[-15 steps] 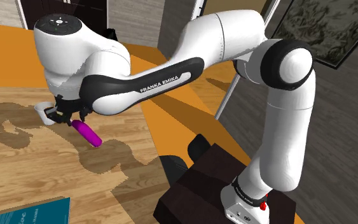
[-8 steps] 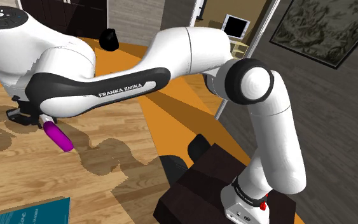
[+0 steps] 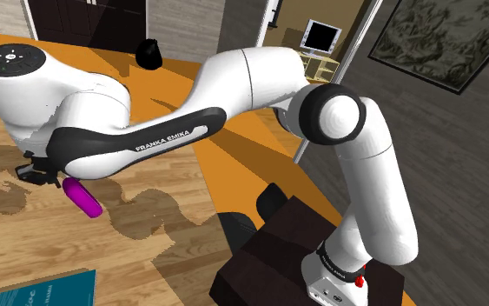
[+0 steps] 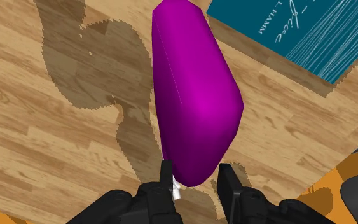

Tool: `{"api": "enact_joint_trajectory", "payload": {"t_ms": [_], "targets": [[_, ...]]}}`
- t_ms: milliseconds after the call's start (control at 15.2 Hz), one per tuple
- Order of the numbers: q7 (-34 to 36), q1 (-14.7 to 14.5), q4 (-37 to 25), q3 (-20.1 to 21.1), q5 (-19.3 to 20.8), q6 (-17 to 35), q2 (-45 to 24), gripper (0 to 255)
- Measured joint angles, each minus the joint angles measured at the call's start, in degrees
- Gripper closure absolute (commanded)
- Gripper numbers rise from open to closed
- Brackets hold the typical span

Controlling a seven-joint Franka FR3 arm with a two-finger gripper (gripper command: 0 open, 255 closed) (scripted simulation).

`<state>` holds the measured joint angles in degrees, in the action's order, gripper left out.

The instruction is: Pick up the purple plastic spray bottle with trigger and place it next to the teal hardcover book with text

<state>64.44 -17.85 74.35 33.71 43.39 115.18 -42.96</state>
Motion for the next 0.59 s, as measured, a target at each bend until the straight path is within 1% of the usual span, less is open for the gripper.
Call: {"api": "enact_joint_trajectory", "payload": {"t_ms": [594], "targets": [[2.2, -0.4, 1.7, -1.5, 2.1, 4.1, -3.0, 255]]}}
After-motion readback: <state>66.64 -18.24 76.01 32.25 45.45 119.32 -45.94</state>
